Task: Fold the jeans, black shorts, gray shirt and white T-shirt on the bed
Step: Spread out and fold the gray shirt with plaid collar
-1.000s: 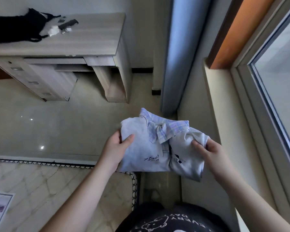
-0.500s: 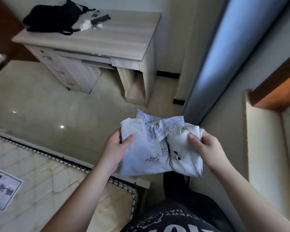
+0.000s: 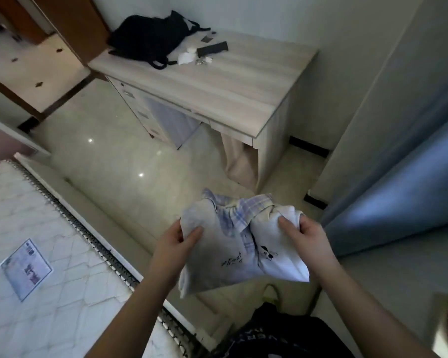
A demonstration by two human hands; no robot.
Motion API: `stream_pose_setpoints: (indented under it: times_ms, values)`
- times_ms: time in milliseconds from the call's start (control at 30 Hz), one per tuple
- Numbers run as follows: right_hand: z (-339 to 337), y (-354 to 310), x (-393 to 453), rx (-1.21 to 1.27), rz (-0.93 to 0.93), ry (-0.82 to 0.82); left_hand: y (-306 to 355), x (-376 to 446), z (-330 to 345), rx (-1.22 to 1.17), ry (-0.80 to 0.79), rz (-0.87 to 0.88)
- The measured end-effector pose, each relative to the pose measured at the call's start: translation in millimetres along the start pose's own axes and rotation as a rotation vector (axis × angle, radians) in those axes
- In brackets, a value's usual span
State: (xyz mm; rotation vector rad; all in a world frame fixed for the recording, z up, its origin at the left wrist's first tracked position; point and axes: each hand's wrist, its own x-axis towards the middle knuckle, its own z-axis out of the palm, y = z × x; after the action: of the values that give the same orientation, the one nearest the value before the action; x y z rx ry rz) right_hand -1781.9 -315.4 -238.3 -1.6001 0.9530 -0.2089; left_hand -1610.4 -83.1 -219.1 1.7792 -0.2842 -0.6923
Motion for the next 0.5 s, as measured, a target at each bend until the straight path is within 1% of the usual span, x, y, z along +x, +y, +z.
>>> stream_pose_setpoints:
  times_ms: [67, 200, 333, 500]
  values:
    - [-3, -9, 24, 0.003, -0.023, -0.017, 6, 16, 2, -0.011, 0.027, -0.008]
    - [-2, -23, 60, 0.061, -0.045, -0.059, 14, 39, 4, -0.132, 0.09, -0.023]
    - [5, -33, 83, 0.079, -0.036, -0.113, 15, 55, -3, -0.17, 0.165, -0.031]
    - [23, -54, 101, 0.072, -0.067, -0.168, 10, 67, -20, -0.255, 0.21, -0.064]
